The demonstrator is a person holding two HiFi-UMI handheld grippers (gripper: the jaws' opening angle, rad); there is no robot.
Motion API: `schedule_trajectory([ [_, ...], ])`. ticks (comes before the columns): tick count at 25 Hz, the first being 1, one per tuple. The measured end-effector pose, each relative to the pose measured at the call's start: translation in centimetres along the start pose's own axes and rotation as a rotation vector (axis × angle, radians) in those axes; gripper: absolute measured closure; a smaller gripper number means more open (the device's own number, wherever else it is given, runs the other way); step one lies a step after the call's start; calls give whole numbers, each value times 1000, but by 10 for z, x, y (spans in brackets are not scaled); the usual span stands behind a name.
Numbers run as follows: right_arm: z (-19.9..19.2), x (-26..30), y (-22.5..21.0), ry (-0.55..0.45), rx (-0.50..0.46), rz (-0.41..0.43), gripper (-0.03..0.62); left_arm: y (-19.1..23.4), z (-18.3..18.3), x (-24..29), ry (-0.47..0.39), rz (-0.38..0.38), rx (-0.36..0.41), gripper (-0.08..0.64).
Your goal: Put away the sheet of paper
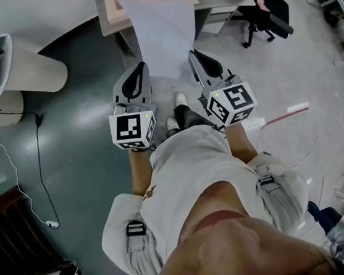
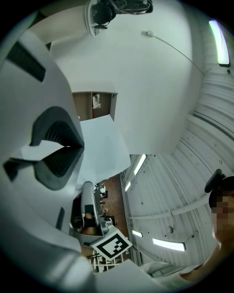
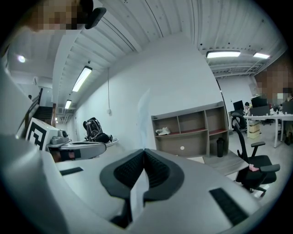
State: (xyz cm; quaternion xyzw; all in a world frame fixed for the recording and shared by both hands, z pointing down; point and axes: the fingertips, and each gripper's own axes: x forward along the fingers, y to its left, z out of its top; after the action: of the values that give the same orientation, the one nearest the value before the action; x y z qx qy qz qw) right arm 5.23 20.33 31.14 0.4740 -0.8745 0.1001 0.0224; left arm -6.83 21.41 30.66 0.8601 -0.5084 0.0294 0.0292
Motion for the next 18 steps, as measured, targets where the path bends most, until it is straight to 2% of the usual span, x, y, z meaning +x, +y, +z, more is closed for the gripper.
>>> schedule_trajectory([
  [18, 29, 87, -78, -10, 10, 65, 572, 36, 16, 107, 15, 59, 18, 538],
])
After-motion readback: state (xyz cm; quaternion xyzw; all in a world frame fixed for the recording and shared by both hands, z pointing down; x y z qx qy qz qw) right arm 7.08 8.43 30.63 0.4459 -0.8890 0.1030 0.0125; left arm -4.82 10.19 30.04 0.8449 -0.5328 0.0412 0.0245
